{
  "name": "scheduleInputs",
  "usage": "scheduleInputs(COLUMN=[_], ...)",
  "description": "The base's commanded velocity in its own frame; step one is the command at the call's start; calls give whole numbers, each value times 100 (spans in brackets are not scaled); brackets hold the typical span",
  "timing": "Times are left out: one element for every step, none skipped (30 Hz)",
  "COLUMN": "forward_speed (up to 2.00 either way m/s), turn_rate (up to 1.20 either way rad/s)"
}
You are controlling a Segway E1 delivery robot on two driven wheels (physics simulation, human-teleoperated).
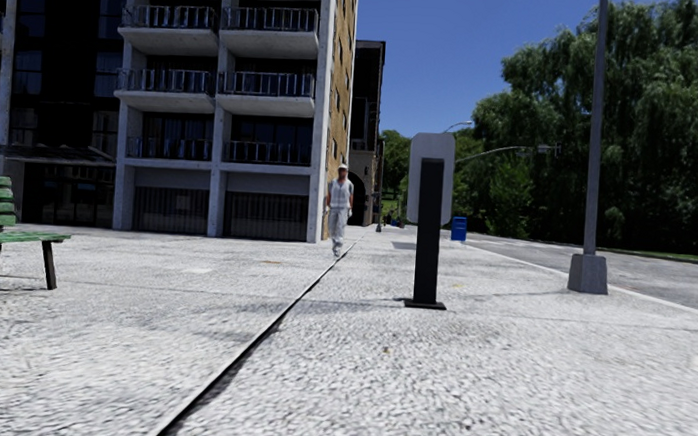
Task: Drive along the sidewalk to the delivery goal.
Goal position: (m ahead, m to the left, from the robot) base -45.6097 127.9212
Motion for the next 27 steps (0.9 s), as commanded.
scheduleInputs(forward_speed=[136,136,136,136,136,136,136,136,136,136,136,134,126,115,115,113,111,111,111,111,111,111,111,111,111,111,111], turn_rate=[87,87,87,87,87,87,87,87,87,87,87,87,87,87,87,87,91,93,93,94,94,94,94,94,94,94,94])
